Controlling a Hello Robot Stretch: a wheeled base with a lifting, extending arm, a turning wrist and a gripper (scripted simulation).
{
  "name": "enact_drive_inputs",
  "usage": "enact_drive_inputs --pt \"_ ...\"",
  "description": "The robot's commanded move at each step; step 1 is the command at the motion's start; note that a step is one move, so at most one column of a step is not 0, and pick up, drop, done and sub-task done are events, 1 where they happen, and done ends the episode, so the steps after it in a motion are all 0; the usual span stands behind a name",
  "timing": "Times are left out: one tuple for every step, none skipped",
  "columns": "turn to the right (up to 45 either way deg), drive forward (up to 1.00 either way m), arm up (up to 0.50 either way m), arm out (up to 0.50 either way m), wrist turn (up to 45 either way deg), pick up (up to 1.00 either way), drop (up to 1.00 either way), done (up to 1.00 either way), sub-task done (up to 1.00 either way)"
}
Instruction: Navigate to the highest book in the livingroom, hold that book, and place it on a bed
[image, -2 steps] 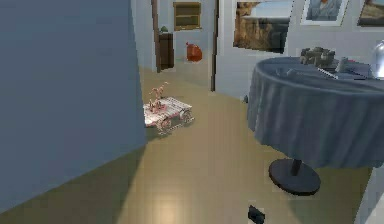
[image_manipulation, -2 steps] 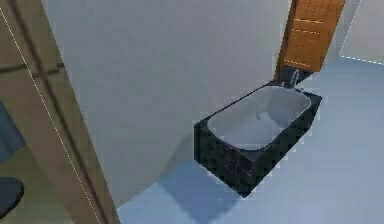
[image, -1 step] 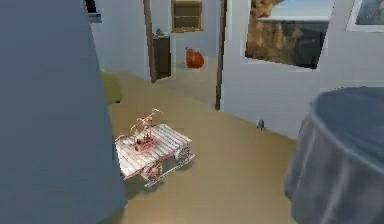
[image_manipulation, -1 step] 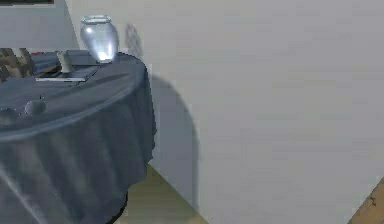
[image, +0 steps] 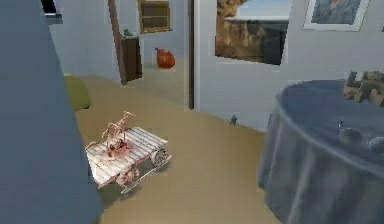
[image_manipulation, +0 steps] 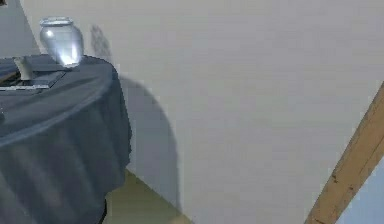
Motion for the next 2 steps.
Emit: enact_drive_inputs --pt "3.0 0.0 0.0 0.0 0.0 0.0 0.0 0.0 0.0" --pt "0.0 1.0 0.0 0.0 0.0 0.0 0.0 0.0 0.0"
